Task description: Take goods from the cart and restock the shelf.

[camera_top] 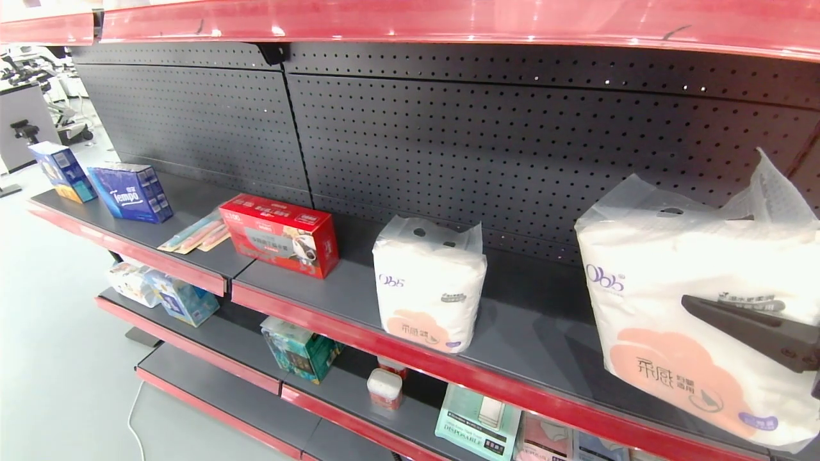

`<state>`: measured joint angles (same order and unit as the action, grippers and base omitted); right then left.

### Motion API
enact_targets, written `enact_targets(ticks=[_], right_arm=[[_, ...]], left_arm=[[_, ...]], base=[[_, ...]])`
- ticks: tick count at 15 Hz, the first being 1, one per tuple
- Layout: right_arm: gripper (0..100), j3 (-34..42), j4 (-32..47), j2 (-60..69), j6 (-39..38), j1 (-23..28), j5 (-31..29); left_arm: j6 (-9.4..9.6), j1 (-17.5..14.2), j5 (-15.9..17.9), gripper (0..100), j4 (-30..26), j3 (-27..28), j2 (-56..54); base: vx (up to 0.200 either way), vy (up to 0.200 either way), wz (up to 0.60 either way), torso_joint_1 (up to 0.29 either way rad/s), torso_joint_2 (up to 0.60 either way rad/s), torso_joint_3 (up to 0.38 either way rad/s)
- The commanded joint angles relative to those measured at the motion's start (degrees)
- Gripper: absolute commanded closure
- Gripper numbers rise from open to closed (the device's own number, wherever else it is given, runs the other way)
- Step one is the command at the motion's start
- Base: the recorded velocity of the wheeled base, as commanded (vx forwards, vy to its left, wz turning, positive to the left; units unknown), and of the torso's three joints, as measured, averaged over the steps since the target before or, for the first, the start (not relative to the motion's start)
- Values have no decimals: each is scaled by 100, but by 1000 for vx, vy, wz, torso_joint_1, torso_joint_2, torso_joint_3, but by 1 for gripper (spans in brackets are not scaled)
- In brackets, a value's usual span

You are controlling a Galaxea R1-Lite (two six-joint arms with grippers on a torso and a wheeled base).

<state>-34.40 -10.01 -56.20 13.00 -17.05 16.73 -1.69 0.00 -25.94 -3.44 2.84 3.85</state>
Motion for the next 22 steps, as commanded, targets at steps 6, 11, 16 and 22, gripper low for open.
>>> enact_targets(ticks=[6, 11, 16, 22], right_arm=[[100, 4, -1, 21, 10, 18, -11], [100, 39, -1, 12, 1, 27, -11], [100, 39, -19, -102, 1, 27, -11], [100, 48, -1522, -1411, -122, -123, -381]], left_arm=[[169, 9, 2454, 0, 353, -284, -368], [196, 9, 2410, 0, 353, -284, -385], [196, 9, 2410, 0, 353, -284, -385], [196, 9, 2410, 0, 353, -284, -385]], base=[[0, 0, 0, 0, 0, 0], [0, 0, 0, 0, 0, 0], [0, 0, 0, 0, 0, 0], [0, 0, 0, 0, 0, 0]])
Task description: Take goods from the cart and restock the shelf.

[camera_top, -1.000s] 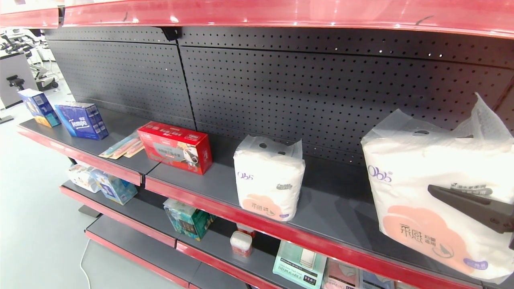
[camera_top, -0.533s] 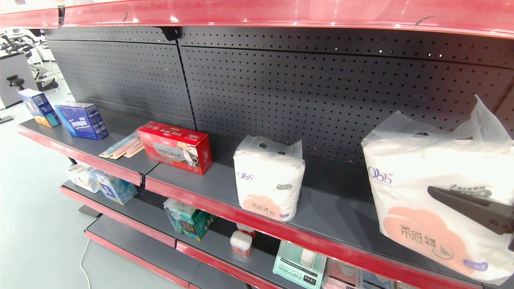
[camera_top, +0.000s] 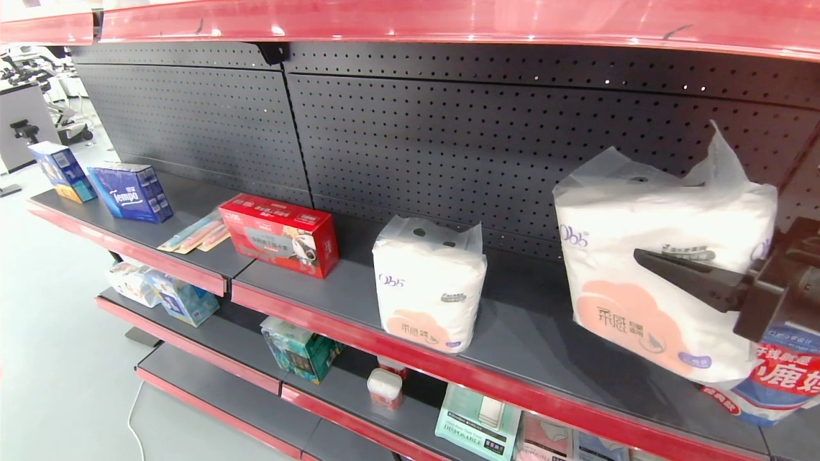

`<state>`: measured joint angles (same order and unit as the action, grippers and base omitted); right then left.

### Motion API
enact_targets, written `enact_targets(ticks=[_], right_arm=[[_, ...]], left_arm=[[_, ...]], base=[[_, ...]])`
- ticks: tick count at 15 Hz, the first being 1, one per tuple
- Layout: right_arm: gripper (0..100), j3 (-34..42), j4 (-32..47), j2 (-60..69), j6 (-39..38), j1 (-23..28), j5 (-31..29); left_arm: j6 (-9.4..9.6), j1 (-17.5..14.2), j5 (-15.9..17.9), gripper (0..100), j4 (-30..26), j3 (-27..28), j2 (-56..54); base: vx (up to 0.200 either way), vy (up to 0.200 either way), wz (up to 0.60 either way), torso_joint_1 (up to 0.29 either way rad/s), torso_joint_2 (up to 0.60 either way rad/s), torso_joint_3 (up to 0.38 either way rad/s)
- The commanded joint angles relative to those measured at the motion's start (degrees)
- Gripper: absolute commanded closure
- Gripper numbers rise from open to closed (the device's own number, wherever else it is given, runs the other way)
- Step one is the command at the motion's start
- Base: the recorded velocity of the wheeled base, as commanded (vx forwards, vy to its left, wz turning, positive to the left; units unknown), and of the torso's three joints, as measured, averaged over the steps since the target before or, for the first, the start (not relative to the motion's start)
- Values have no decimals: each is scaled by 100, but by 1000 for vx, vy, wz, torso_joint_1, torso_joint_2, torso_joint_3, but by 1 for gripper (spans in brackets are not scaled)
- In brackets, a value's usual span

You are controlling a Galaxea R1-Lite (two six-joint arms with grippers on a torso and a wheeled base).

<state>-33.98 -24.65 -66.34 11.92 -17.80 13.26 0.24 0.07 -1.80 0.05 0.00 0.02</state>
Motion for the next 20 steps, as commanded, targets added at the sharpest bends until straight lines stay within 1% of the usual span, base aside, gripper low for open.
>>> enact_targets(ticks=[1, 4, 6, 10, 13, 16, 20], right_arm=[[100, 5, -137, -494, -129, -57, -61], [100, -13, -743, -995, -340, -66, -289], [100, -57, -1420, -1505, -410, -110, -544], [100, -180, -1833, -1997, -700, -268, -869], [100, -311, -2554, -2709, -797, -277, -1230], [100, -628, -2808, -3174, -797, -250, -1247], [100, -1428, -2817, -3728, -762, -242, -1221]], left_arm=[[2, 1, -4, 0, 4, 0, -2], [2, 1, -4, 0, 4, 0, 6], [2, 1, -4, 0, 4, 0, 6], [2, 1, -4, 0, 4, 0, 6], [2, 1, -4, 0, 4, 0, 6], [2, -7, -4, 0, 4, 0, 6], [2, 1, -4, 0, 4, 0, -2]], base=[[0, 0, 0, 0, 0, 0], [0, 0, 0, 0, 0, 0], [0, 0, 0, 0, 0, 0], [0, 0, 0, 0, 0, 0], [0, 0, 0, 0, 0, 0], [0, 0, 0, 0, 0, 0], [0, 0, 0, 0, 0, 0]])
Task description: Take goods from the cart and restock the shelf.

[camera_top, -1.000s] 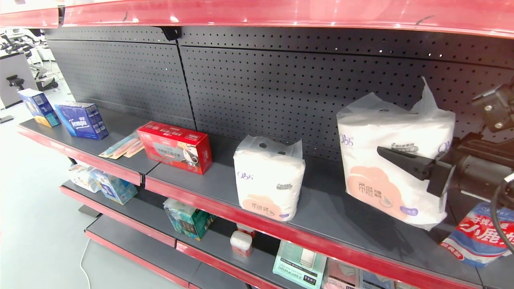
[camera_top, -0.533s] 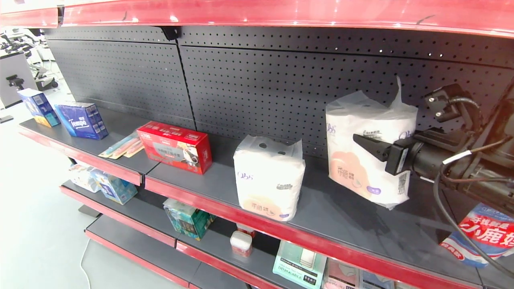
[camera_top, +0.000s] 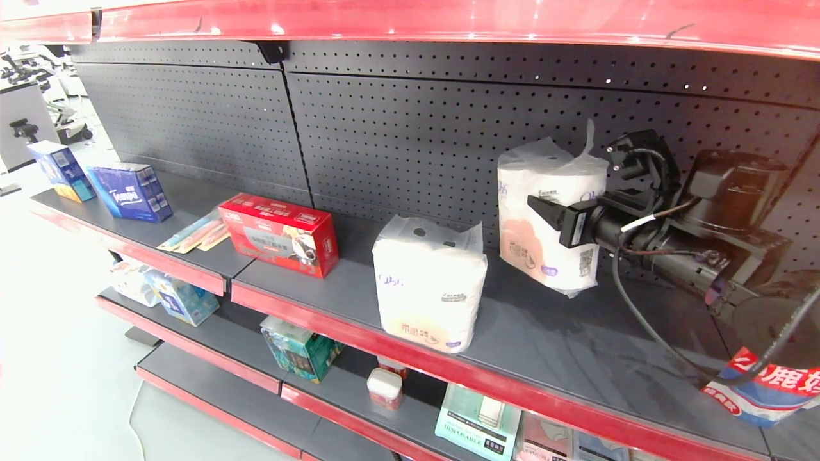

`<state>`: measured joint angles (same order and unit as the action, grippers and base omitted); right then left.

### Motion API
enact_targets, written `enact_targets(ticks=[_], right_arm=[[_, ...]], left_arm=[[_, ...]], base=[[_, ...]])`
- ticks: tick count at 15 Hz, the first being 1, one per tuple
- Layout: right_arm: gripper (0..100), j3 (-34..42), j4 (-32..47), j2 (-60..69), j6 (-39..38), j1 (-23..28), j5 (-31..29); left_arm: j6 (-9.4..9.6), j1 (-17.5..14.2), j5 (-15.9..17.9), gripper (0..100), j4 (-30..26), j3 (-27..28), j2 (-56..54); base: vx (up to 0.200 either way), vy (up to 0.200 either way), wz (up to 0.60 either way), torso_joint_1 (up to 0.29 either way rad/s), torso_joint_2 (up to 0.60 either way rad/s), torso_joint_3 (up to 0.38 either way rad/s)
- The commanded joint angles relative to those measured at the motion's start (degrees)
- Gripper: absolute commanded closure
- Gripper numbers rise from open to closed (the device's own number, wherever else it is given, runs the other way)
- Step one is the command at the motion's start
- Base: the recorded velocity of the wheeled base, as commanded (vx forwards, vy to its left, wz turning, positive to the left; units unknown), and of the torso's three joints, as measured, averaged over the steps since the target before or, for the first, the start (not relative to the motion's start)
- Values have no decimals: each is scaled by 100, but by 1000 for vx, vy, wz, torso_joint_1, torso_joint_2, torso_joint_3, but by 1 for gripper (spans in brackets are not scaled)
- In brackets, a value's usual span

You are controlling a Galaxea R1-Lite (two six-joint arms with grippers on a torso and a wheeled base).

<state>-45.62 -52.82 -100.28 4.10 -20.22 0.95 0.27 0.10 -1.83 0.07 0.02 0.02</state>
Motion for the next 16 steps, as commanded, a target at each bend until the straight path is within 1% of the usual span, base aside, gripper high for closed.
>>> enact_targets(ticks=[1, 4, 6, 8, 12, 14, 16], right_arm=[[100, -395, 0, -422, 39, -17, 37], [100, -466, 9, -660, 74, -96, 151], [100, -474, 0, -835, 206, 27, 467], [100, -580, 0, -932, 197, 221, 995], [100, -1011, 0, -1336, 223, 335, 1302], [100, -1019, 0, -1451, 232, 405, 1909], [100, -1081, 0, -1556, 276, 405, 2172]], left_arm=[[0, -1, -2, 0, 1, -2, -2], [0, -1, -2, 0, 1, -2, -2], [0, -1, -2, 0, 1, -2, 6], [0, -1, -2, 0, 1, -2, 6], [0, -1, -2, 0, 1, -2, -2], [0, -1, -2, 0, 1, -2, 6], [0, -1, -2, 0, 1, -2, -2]], base=[[0, 0, 0, 0, 0, 0], [0, 0, 0, 0, 0, 0], [0, 0, 0, 0, 0, 0], [0, 0, 0, 0, 0, 0], [0, 0, 0, 0, 0, 0], [0, 0, 0, 0, 0, 0], [0, 0, 0, 0, 0, 0]])
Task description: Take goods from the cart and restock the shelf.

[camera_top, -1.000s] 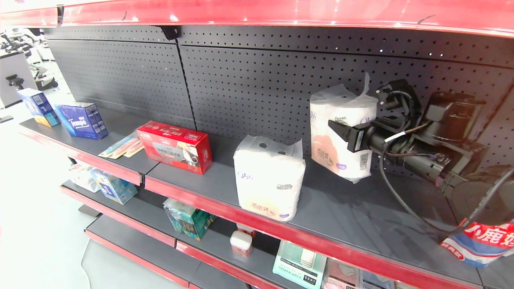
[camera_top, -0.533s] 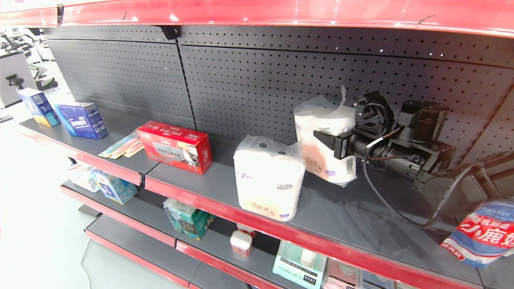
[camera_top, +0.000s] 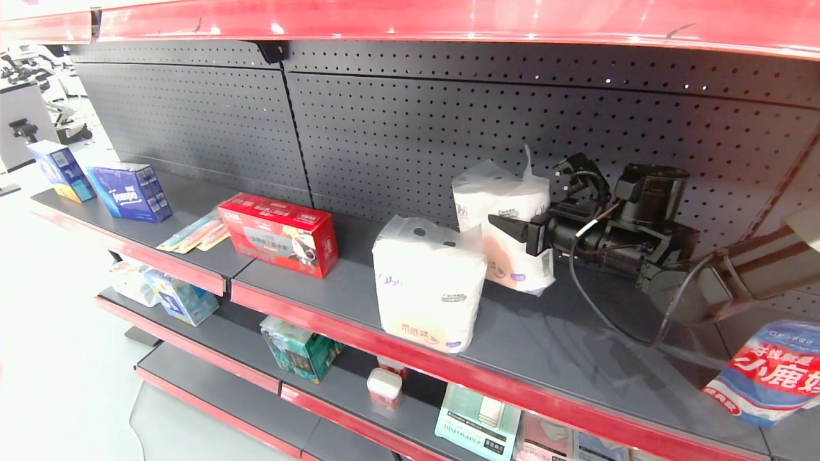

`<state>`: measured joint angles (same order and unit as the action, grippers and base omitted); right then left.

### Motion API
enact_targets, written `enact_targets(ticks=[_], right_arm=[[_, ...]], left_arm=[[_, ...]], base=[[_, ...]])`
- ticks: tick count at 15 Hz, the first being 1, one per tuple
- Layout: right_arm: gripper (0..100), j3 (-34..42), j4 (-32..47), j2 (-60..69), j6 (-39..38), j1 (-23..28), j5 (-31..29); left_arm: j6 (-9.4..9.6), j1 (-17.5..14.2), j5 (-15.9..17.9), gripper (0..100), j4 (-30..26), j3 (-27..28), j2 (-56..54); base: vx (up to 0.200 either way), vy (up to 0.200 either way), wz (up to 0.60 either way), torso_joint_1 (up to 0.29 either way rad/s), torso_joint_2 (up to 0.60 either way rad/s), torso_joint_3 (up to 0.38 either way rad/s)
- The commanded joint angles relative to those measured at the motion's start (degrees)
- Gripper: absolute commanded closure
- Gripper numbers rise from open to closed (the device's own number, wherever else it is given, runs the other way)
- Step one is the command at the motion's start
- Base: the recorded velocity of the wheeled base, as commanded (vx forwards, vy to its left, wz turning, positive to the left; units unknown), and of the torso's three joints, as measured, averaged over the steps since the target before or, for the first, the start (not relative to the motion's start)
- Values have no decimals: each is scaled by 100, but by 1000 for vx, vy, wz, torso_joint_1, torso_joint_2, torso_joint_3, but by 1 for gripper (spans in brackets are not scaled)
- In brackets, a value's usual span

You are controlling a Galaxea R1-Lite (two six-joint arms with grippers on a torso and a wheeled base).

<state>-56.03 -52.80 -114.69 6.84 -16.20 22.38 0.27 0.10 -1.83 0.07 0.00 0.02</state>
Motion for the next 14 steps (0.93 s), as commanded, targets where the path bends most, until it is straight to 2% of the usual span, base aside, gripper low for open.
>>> enact_targets(ticks=[1, 5, 14], right_arm=[[100, -110, -2, -159, 98, 12, 126], [100, -303, 6, -308, 555, 82, 812], [100, -391, -2, -722, 784, 47, 952]], left_arm=[[0, -1, -11, 0, 1, 0, 6], [0, -10, -2, 0, 1, 0, 6], [0, -1, -2, 0, 1, 0, -2]], base=[[0, 0, 0, 0, 0, 0], [0, 0, 0, 0, 0, 0], [0, 0, 0, 0, 0, 0]])
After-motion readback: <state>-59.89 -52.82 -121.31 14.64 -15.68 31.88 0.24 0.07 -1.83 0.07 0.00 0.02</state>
